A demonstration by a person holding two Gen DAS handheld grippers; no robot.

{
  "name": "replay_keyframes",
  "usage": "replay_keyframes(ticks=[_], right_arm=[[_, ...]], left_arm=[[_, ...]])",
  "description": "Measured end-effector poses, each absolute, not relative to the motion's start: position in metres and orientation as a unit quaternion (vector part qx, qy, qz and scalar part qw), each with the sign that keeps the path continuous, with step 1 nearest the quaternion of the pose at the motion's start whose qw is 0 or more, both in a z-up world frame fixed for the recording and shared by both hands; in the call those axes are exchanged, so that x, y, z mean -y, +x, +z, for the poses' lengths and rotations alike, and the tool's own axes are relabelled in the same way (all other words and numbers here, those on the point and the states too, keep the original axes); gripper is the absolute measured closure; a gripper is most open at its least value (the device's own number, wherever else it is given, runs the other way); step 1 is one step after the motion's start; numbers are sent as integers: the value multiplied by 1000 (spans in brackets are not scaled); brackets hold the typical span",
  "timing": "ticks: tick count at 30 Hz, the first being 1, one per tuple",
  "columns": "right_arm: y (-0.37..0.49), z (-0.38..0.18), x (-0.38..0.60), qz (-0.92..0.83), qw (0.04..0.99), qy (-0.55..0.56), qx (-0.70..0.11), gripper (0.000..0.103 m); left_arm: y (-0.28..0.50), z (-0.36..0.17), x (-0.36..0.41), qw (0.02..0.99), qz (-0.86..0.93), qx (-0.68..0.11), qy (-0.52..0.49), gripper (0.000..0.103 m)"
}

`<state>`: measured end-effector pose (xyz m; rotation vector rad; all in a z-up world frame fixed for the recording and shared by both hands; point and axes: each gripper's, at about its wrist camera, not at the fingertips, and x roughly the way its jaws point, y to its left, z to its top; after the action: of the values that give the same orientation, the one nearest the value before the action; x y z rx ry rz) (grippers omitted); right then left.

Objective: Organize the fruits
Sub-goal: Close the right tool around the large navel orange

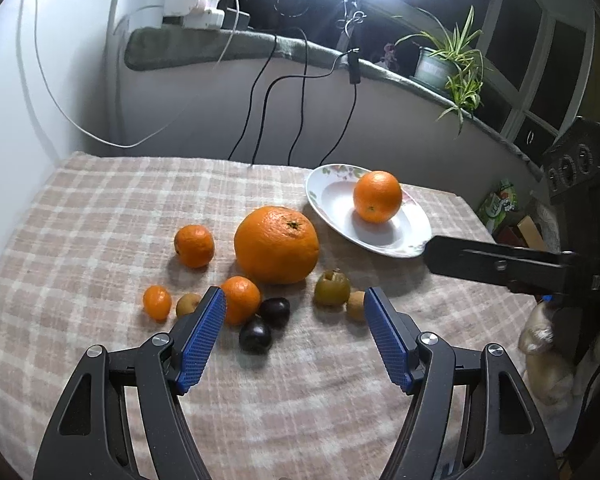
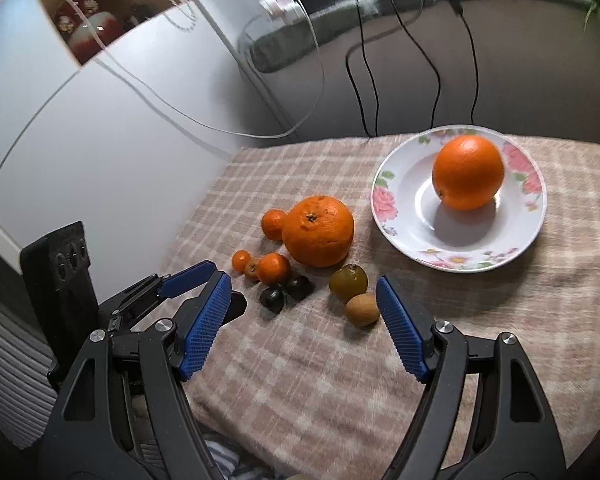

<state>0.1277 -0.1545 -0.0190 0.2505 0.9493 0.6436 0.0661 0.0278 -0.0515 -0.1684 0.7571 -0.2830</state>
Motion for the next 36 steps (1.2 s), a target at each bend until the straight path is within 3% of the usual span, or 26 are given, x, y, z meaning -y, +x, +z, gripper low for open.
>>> replay_keyframes(ticks=[36], right_arm=[[203,-81,87,274,803,125,-514,33]], left_arm=[[144,-97,-35,885,-175,-416,-112,35]])
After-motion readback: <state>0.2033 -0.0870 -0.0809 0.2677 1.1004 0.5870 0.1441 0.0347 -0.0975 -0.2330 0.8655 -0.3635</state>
